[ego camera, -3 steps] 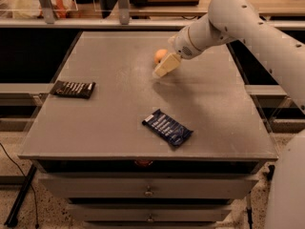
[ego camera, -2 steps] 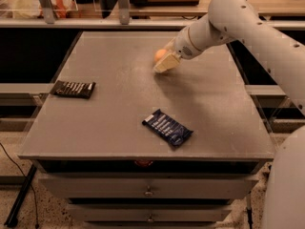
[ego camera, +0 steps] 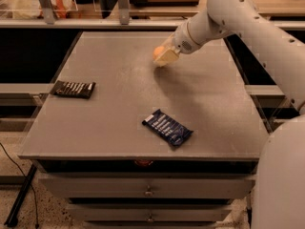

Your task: Move orange near rxbar chocolate

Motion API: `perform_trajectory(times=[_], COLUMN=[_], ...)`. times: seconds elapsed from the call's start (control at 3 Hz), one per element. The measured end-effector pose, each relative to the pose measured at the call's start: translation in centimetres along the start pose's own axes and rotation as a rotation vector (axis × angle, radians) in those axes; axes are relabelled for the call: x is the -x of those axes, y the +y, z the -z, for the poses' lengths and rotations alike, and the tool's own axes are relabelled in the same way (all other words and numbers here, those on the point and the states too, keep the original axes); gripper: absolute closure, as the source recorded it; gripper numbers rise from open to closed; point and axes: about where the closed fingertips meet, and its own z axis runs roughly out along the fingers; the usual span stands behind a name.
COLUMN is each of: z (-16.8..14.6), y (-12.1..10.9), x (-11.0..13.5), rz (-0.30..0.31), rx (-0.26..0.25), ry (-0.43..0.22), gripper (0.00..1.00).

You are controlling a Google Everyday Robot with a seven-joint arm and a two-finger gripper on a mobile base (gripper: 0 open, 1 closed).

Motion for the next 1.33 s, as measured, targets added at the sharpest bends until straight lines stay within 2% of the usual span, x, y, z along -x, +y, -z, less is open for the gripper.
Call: perform_trajectory(times=[0.33,0.67,1.0,1.33], z=[1.8,1.8,0.6,-1.3], y=[-1.1,-1.1,0.7,3.8], x=[2.0,2.0,2.2,4.5], rz=[0.026,0.026,0.063,0.146], rx=[-0.018,-0.018,0.050,0.155], ry=[-0.049,-0.049,-0.056,-0.078], gripper=[1.00,1.00,1.00,1.00])
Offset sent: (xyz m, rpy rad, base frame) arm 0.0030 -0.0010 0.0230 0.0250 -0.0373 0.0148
